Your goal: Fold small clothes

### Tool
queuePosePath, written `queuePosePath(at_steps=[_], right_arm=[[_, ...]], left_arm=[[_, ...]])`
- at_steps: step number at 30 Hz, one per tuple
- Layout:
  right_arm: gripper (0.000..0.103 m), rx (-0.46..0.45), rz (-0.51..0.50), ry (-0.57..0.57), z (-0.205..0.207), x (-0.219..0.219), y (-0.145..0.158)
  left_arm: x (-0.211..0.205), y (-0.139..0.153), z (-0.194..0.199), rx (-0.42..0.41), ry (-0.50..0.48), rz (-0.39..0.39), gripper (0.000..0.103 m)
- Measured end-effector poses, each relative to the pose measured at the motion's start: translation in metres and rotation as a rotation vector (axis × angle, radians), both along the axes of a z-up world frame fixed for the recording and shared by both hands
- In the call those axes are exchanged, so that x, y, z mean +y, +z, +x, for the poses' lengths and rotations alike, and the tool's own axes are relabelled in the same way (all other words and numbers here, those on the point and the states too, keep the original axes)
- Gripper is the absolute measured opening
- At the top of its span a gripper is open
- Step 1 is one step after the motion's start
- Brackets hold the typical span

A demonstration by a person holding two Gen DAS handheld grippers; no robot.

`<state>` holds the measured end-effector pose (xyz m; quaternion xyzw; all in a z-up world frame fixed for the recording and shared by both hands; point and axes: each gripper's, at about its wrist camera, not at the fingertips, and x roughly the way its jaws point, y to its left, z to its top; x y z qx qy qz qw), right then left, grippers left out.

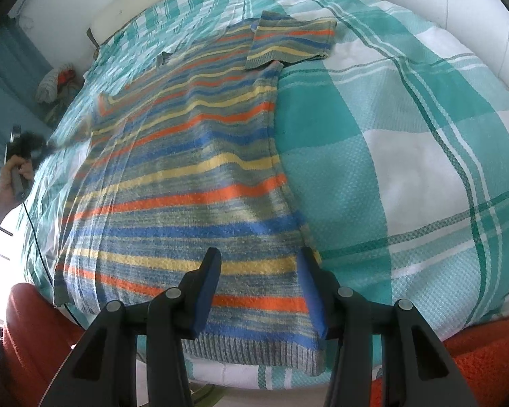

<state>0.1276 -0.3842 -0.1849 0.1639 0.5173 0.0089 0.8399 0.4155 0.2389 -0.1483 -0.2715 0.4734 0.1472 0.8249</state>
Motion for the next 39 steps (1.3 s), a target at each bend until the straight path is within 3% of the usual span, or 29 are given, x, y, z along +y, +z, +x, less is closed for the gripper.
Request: queuePosePath(at_steps=[4,9,10,11,12,13,14,16,18,19,22,23,25,27,28,30,33,34,35,36,39], right_arm=[[0.047,0.007,-0.001,0.0,0.002,0.0,-0.003],[0.047,0.032,0.024,-0.035,0.004,-0.009,0.003],[0.053,0.039,0.03,-0.047,0.005,-0.014,0.01],[0.07,0.035,0.035,-0.049,0.009,-0.02,0.02],[0.08,0.026,0.029,-0.043,0.015,-0.025,0.03],[0.09,0.014,0.002,-0.027,0.024,-0.031,0.042],[0.09,-0.011,-0.041,-0.001,0.038,-0.037,0.056],[0.09,-0.055,-0.113,0.045,0.07,-0.051,0.073],[0.089,-0.071,-0.098,0.029,0.107,-0.078,0.07],[0.089,-0.077,-0.068,-0.037,0.13,-0.1,0.062],[0.068,-0.049,0.09,-0.144,0.175,-0.138,0.031],[0.067,-0.04,0.095,-0.161,0.185,-0.14,0.024],[0.067,-0.098,0.018,-0.099,0.189,-0.119,0.029],[0.067,-0.162,-0.072,0.068,0.184,-0.079,0.036],[0.067,-0.18,-0.177,0.179,0.182,-0.053,0.036],[0.067,-0.167,-0.331,0.304,0.185,-0.024,0.026],[0.067,-0.152,-0.472,0.447,0.197,0.005,0.007],[0.056,-0.142,-0.508,0.466,0.204,0.009,0.001],[0.023,-0.114,-0.507,0.452,0.214,0.006,-0.005],[0.003,-0.09,-0.496,0.419,0.221,-0.001,-0.006],[0.004,-0.158,-0.404,0.225,0.221,-0.047,0.028]], left_arm=[[-0.011,-0.013,-0.003,0.026,-0.014,0.035,0.003],[-0.007,-0.023,-0.017,0.034,0.013,0.024,0.003],[-0.004,-0.024,-0.014,0.034,-0.004,0.04,0.005],[-0.009,-0.022,-0.013,0.046,-0.041,0.074,0.009],[-0.009,-0.021,-0.019,0.052,-0.062,0.098,0.011],[-0.012,-0.018,-0.024,0.056,-0.088,0.122,0.024],[-0.014,-0.014,-0.031,0.061,-0.108,0.148,0.048],[-0.017,-0.003,-0.055,0.02,-0.141,0.16,0.066],[-0.021,0.008,-0.086,-0.013,-0.174,0.168,0.07],[-0.022,0.012,-0.099,-0.024,-0.189,0.167,0.07],[-0.021,0.018,-0.152,-0.056,-0.197,0.16,0.071],[-0.019,0.018,-0.168,-0.061,-0.186,0.155,0.073],[-0.017,0.014,-0.189,-0.063,-0.168,0.156,0.075],[-0.014,0.003,-0.21,-0.042,-0.144,0.167,0.075],[-0.014,-0.003,-0.212,-0.028,-0.14,0.164,0.075],[-0.013,-0.016,-0.212,0.02,-0.13,0.15,0.075],[-0.019,-0.022,-0.202,0.035,-0.152,0.207,0.076],[-0.02,-0.024,-0.201,0.039,-0.155,0.214,0.076],[-0.019,-0.026,-0.201,0.04,-0.155,0.214,0.076],[-0.018,-0.026,-0.202,0.036,-0.153,0.204,0.076],[-0.014,-0.026,-0.206,0.029,-0.151,0.189,0.076]])
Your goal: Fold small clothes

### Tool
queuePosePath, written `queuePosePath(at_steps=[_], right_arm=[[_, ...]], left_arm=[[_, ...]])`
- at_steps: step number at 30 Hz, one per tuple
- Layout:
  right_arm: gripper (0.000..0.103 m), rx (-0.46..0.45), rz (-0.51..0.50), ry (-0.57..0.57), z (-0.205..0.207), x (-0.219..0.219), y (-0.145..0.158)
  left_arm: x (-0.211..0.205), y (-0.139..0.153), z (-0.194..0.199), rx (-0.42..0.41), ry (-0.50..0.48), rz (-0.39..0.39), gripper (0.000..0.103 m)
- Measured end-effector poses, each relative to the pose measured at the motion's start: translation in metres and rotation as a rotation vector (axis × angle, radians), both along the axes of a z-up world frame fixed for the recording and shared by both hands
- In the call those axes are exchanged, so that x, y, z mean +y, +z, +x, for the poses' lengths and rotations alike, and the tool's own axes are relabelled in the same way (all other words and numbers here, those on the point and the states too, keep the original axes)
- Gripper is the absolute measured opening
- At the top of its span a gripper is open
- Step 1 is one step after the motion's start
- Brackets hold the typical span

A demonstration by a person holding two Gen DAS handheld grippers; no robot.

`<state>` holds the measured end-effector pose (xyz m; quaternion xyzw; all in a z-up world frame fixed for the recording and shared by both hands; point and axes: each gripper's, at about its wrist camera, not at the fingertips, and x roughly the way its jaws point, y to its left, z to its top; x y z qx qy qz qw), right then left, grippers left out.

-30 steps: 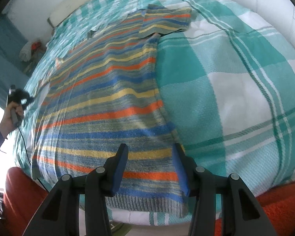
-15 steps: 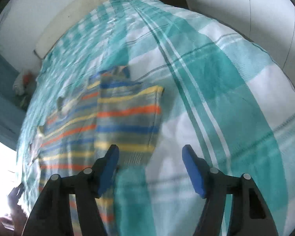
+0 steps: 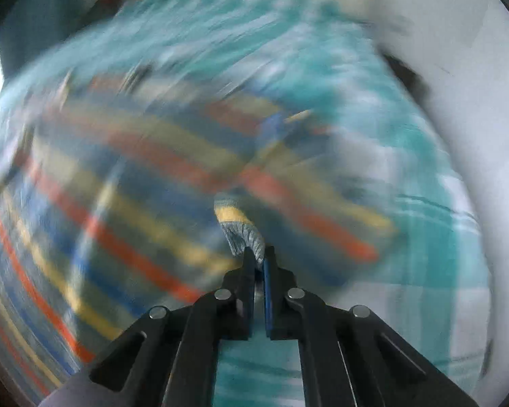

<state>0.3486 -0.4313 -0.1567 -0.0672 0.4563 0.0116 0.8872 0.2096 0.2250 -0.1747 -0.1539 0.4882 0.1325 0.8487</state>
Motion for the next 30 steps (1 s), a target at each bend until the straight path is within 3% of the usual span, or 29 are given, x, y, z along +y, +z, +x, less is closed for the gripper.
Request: queuePosePath(at_steps=[5,8,11,16,19,21,23,27,30], right_arm=[[0.004,-0.084,0.119,-0.372,-0.02,-0.132,0.044],[0.004,-0.072,0.151,-0.533,-0.026,-0.192,0.046],[0.003,-0.021,0.207,-0.613,-0.03,-0.223,0.035],[0.003,0.058,0.286,-0.686,-0.041,-0.234,0.016],[0.004,0.013,0.417,-0.699,-0.053,-0.243,0.02],[0.014,-0.079,0.446,-0.684,-0.062,-0.249,0.033],[0.054,-0.107,0.392,-0.695,-0.071,-0.25,0.037],[0.054,-0.055,0.468,-0.585,-0.084,-0.237,0.021],[0.054,0.027,0.417,-0.461,-0.083,-0.21,-0.004]], left_arm=[[-0.003,-0.001,0.001,0.001,0.003,0.01,0.077],[-0.009,0.001,0.002,0.002,-0.013,0.023,0.077],[-0.015,0.003,0.002,0.003,-0.03,0.044,0.077],[-0.023,0.014,-0.002,-0.009,-0.053,0.04,0.077],[-0.029,0.02,-0.002,-0.027,-0.072,0.052,0.077],[-0.034,0.019,0.001,-0.026,-0.092,0.072,0.077],[-0.037,0.016,0.002,-0.019,-0.099,0.077,0.077],[-0.039,0.009,0.002,-0.01,-0.098,0.081,0.077],[-0.041,0.007,0.003,-0.004,-0.102,0.094,0.077]])
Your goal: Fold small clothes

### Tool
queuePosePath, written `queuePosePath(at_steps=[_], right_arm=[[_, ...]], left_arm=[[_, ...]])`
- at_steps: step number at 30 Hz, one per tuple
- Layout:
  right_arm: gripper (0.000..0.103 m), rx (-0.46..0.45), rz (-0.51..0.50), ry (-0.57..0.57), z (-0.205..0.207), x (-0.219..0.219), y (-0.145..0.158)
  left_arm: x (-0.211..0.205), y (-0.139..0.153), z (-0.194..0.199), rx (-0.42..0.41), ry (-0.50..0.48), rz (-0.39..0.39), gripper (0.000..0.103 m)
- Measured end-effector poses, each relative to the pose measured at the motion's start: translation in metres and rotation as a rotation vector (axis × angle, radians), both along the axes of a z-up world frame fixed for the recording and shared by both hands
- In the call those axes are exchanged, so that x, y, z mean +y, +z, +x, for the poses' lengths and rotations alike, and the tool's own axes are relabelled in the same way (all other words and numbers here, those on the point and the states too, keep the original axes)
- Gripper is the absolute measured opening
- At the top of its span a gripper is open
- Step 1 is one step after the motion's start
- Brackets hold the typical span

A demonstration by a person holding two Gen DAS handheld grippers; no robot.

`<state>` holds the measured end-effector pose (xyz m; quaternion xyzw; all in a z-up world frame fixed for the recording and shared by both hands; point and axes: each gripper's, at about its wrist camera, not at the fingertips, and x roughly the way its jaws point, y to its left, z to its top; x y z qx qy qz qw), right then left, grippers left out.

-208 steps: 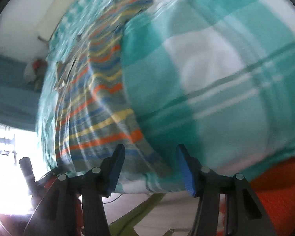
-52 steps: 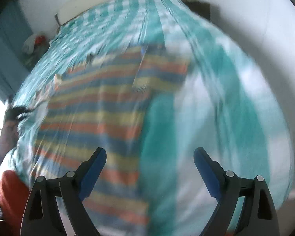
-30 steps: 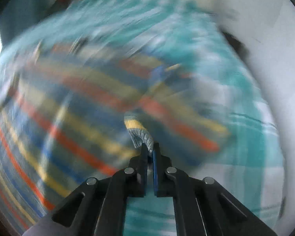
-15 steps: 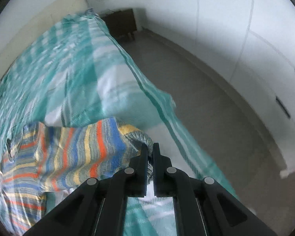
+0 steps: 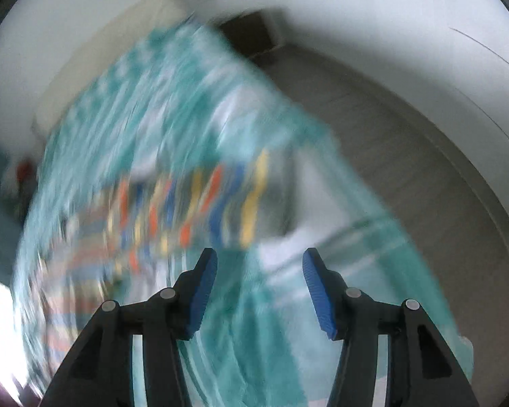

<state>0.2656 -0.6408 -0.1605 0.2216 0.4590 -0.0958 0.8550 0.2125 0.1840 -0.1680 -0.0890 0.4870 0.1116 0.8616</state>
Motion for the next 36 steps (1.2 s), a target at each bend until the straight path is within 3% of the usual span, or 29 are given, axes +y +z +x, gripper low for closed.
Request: queuePosePath(at_steps=[3,6,7,8,14,17,19,22,24,25,27,29,30,32,34,36], right_arm=[[0.052,-0.021,-0.105,0.023,0.011,0.01,-0.017],[0.05,-0.098,-0.124,-0.036,0.021,0.004,-0.018],[0.033,-0.11,-0.107,-0.035,0.023,0.002,-0.018],[0.007,-0.11,-0.069,-0.021,0.029,-0.002,-0.018],[0.006,-0.015,0.037,-0.007,0.015,-0.02,0.003],[0.006,0.144,0.058,-0.023,0.007,-0.031,-0.006],[0.01,0.178,0.046,-0.032,0.009,-0.032,-0.013],[0.023,0.173,-0.078,-0.061,0.006,-0.021,-0.004],[0.029,0.204,-0.232,-0.1,-0.001,-0.007,0.008],[0.037,0.198,-0.308,-0.123,-0.008,0.004,0.016],[0.053,0.125,-0.385,-0.111,-0.023,0.044,0.034],[0.075,0.03,-0.398,-0.059,-0.037,0.087,0.048],[0.077,-0.016,-0.386,-0.009,-0.04,0.113,0.05],[0.081,-0.084,-0.352,0.126,-0.044,0.17,0.046],[0.085,-0.078,-0.348,0.204,-0.043,0.21,0.027],[0.085,-0.039,-0.364,0.206,-0.04,0.224,0.002]], left_arm=[[-0.002,-0.002,-0.001,0.004,0.0,0.018,0.077],[-0.003,-0.002,-0.001,0.01,-0.001,0.033,0.077],[-0.004,-0.001,-0.001,0.014,-0.001,0.035,0.077],[-0.004,0.001,-0.001,0.017,-0.002,0.034,0.077],[-0.013,0.026,0.008,-0.037,-0.074,0.007,0.077],[-0.02,0.024,0.034,-0.046,-0.093,0.032,0.077],[-0.02,0.022,0.049,-0.064,-0.076,0.029,0.077],[-0.014,0.026,0.072,-0.116,-0.016,-0.038,0.078],[-0.01,0.023,0.088,-0.149,0.025,-0.063,0.095],[-0.007,0.015,0.099,-0.155,0.048,-0.069,0.102],[-0.004,-0.007,0.116,-0.125,0.066,-0.079,0.102],[-0.01,-0.032,0.129,-0.06,0.04,-0.021,0.103],[-0.018,-0.034,0.126,-0.098,0.011,0.05,0.103],[-0.026,-0.032,0.123,-0.116,0.006,0.11,0.103],[-0.025,-0.032,0.124,-0.115,0.007,0.101,0.103],[-0.021,-0.032,0.124,-0.119,0.01,0.079,0.103]])
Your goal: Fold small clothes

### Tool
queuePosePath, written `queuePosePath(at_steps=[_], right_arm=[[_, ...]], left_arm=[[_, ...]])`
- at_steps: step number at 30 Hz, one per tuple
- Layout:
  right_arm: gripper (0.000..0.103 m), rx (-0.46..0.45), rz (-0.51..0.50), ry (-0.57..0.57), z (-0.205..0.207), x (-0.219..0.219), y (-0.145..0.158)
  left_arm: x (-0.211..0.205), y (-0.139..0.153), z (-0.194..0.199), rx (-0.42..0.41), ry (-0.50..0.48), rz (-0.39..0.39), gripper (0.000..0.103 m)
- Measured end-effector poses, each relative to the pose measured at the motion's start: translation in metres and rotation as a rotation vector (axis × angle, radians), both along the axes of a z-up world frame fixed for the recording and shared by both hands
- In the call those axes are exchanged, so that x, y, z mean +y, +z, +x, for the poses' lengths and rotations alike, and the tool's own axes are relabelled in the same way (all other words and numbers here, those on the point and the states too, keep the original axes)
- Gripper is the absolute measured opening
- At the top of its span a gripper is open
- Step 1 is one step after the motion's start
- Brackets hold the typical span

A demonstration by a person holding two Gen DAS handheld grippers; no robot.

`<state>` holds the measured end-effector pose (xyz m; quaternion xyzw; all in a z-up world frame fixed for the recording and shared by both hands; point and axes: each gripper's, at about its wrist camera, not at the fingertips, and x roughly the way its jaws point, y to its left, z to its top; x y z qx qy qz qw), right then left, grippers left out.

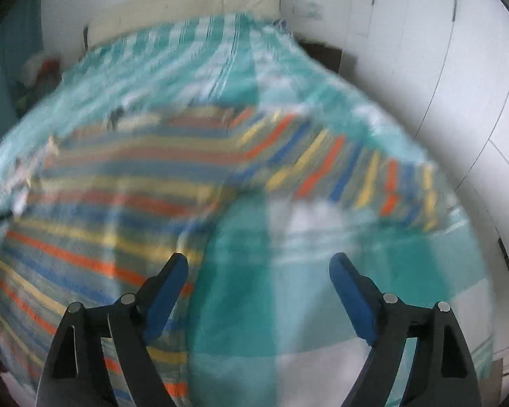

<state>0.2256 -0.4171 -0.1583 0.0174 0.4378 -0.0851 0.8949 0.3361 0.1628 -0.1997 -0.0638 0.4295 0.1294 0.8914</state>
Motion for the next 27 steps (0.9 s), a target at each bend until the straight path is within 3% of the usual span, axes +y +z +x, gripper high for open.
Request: queuePosePath(at_steps=[2,3,4,5,7,27], right_arm=[[0.085,0.033,-0.031,-0.057,0.004,-0.003,-0.028],[0.09,0.033,-0.025,-0.072,0.004,-0.009,-0.038],[0.101,0.023,-0.011,-0.089,0.003,-0.014,-0.046],[0.103,0.008,0.014,-0.115,0.001,-0.019,-0.052],[0.103,-0.013,0.081,-0.123,0.0,-0.027,-0.056],[0.103,-0.071,0.083,-0.099,-0.004,-0.027,-0.061]], left_arm=[[0.0,0.0,0.0,0.0,0.001,0.001,0.103],[0.0,0.0,0.0,0.001,0.001,0.005,0.103],[-0.001,0.001,-0.001,0.001,0.001,0.007,0.103],[-0.001,0.001,-0.001,0.0,0.001,0.004,0.103],[-0.002,0.0,0.0,0.0,0.0,0.005,0.103],[-0.001,0.001,-0.001,0.0,0.0,0.005,0.103]])
